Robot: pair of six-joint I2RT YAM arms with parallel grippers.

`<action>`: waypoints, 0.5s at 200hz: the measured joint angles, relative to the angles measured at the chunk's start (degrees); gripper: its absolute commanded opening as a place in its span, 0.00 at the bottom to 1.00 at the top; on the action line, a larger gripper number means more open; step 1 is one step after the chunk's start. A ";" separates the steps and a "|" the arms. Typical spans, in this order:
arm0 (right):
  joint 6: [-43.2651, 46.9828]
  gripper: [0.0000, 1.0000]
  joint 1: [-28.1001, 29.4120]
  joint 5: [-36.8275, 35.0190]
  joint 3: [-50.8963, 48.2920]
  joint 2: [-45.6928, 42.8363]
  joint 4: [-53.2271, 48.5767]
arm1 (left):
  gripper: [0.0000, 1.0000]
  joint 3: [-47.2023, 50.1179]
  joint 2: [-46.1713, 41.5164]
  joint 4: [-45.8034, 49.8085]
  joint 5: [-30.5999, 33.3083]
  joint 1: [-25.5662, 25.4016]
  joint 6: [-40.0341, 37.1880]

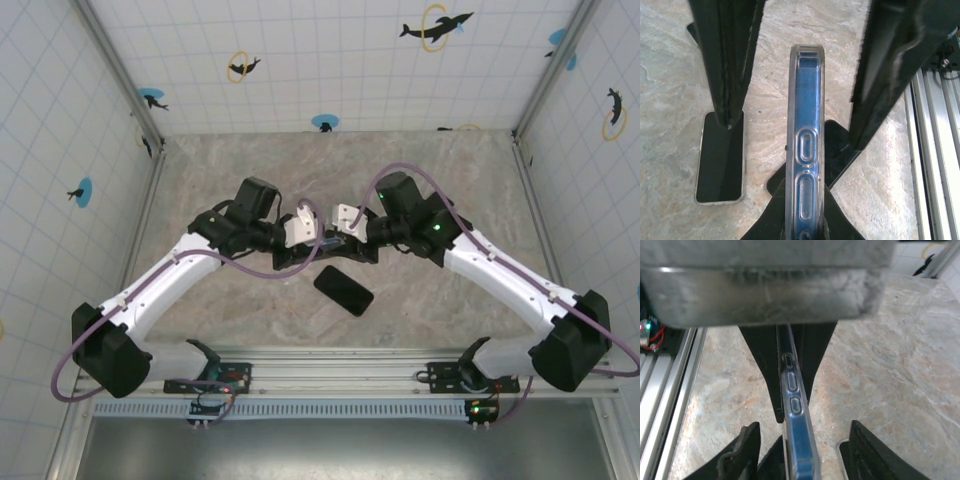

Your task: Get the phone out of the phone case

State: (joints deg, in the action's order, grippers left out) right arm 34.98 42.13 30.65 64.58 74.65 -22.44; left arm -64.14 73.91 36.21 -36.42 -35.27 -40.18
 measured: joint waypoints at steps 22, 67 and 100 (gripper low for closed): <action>-4.24 0.61 -2.95 0.55 -4.37 -3.69 4.39 | 0.03 0.90 -0.31 -4.57 0.52 0.00 4.92; -26.27 0.68 -10.32 -0.37 -21.40 -14.67 24.33 | 0.05 12.33 -4.72 -26.93 2.82 0.00 25.49; -48.59 0.68 -12.87 -6.25 -33.03 -20.41 41.07 | 0.08 16.50 -4.42 -41.94 6.34 -0.07 43.80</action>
State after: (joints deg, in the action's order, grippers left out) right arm -13.61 29.26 24.40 31.55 54.24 18.63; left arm -47.64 69.49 -5.74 -30.09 -35.33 3.62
